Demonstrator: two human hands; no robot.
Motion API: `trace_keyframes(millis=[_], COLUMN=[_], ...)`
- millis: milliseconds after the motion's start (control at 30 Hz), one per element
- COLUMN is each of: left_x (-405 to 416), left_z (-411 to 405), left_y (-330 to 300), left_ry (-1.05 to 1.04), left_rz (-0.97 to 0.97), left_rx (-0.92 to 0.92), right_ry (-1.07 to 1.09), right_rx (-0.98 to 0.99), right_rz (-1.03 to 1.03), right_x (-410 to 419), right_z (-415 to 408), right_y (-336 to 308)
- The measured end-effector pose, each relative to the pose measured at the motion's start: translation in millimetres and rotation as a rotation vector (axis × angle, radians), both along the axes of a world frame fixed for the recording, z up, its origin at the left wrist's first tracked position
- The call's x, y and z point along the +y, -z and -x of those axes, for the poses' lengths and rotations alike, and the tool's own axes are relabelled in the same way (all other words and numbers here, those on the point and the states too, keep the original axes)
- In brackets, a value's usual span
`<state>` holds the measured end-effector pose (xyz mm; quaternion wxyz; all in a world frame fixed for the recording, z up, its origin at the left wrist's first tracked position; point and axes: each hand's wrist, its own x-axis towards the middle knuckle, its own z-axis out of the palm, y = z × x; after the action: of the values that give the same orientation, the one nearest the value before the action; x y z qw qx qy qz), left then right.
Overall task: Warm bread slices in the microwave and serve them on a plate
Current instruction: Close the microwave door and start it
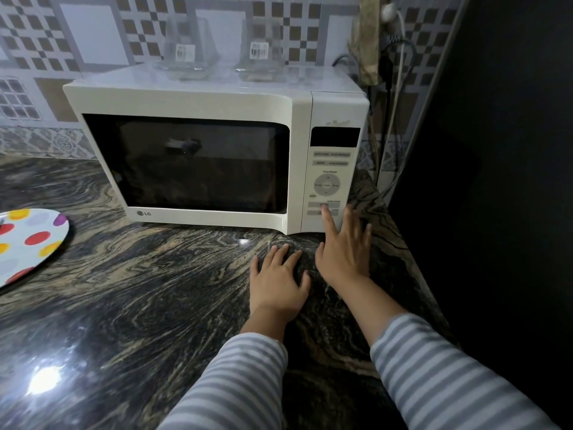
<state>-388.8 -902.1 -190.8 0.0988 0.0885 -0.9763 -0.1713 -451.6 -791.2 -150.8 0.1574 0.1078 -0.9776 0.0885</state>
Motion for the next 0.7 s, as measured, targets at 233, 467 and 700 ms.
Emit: trace_keyframes(millis=[233, 467, 700], left_x=[0.5, 0.4, -0.2], left_z=[-0.3, -0.6, 0.1], left_y=[-0.4, -1.2, -0.7], left_ry=[0.000, -0.003, -0.007], left_rz=[-0.002, -0.002, 0.002], left_rx=[0.008, 0.015, 0.019], right_ry=[0.004, 0.008, 0.029], right_rx=[0.066, 0.079, 0.070], right_rz=[0.049, 0.009, -0.012], right_x=[-0.4, 0.2, -3.3], right_z=[1.5, 2.3, 4.2], right_y=[-20.2, -25.3, -28.2])
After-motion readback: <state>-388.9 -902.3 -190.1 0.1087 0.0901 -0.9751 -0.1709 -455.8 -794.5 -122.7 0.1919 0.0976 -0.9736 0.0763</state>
